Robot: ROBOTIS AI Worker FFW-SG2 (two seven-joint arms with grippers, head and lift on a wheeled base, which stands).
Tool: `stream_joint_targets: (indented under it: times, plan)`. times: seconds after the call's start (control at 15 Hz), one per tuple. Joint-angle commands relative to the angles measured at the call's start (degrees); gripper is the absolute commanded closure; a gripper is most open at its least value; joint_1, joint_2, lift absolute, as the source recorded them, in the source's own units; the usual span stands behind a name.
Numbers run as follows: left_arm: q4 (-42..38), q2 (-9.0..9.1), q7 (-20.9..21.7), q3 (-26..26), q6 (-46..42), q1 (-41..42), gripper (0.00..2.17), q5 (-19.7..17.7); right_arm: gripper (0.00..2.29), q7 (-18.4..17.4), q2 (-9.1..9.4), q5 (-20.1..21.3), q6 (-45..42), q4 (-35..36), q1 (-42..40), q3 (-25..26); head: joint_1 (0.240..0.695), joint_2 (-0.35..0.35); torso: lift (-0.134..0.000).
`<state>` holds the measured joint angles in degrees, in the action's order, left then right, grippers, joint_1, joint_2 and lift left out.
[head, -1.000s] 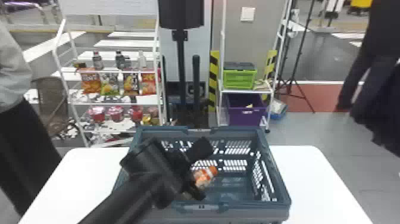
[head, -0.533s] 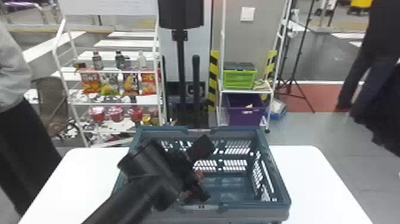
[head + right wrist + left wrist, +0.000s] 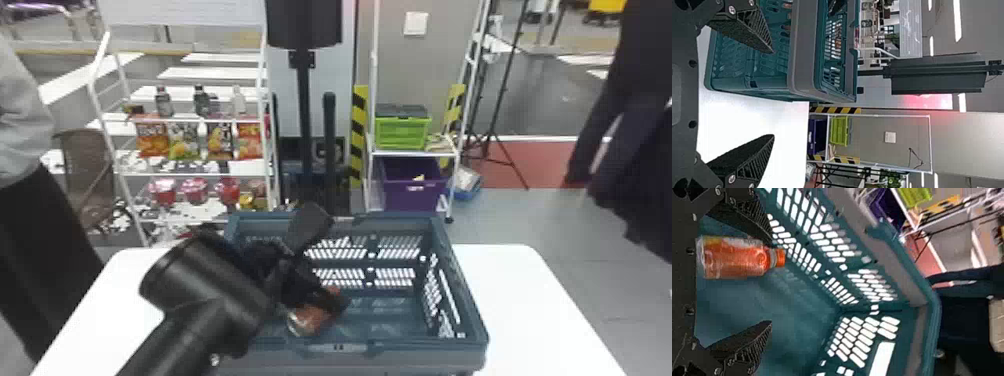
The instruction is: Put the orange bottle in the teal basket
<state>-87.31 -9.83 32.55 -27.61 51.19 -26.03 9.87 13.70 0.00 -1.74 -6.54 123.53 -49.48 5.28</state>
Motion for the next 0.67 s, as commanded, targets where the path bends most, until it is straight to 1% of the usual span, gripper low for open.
stream_joint_targets:
  times: [0.0, 0.13, 0.2, 0.27, 0.33, 0.47, 0.53, 0.6]
  plan:
    - [-5.6, -0.9, -1.3, 4.1, 1.7, 2.5, 0.19, -2.7, 0.13, 0.0, 0.05, 0.3, 0.0, 0.0, 0.0, 0.0, 0.499, 0.0, 0.0]
    - [-12.4, -2.04, -3.2, 7.5, 4.7, 5.6, 0.2, -4.5, 0.13, -0.1, 0.05, 0.3, 0.0, 0.0, 0.0, -0.1, 0.499, 0.0, 0.0]
    - [-16.4, -2.39, -4.1, 10.5, 5.6, 8.2, 0.2, -6.4, 0.13, 0.0, 0.05, 0.4, 0.0, 0.0, 0.0, -0.1, 0.499, 0.0, 0.0]
    - [-20.4, -2.48, -5.4, 13.8, 6.1, 11.2, 0.19, -8.6, 0.13, -0.1, 0.05, 0.4, 0.0, 0.0, 0.0, -0.1, 0.499, 0.0, 0.0]
    - [-23.8, -2.48, -6.8, 16.4, 6.3, 13.9, 0.19, -10.0, 0.13, 0.0, 0.05, 0.4, 0.0, 0.0, 0.0, -0.1, 0.499, 0.0, 0.0]
    - [-30.1, -3.89, -9.7, 20.4, 6.3, 19.4, 0.19, -12.5, 0.13, 0.0, 0.05, 0.4, 0.0, 0.0, 0.1, -0.2, 0.499, 0.0, 0.0]
    - [-32.7, -4.94, -11.0, 22.7, 6.3, 22.1, 0.19, -14.3, 0.13, 0.0, 0.05, 0.4, 0.0, 0.0, 0.1, -0.3, 0.499, 0.0, 0.0]
    - [-35.0, -5.12, -12.4, 25.6, 6.3, 25.3, 0.19, -16.6, 0.13, 0.0, 0.05, 0.4, 0.0, 0.0, 0.2, -0.3, 0.499, 0.0, 0.0]
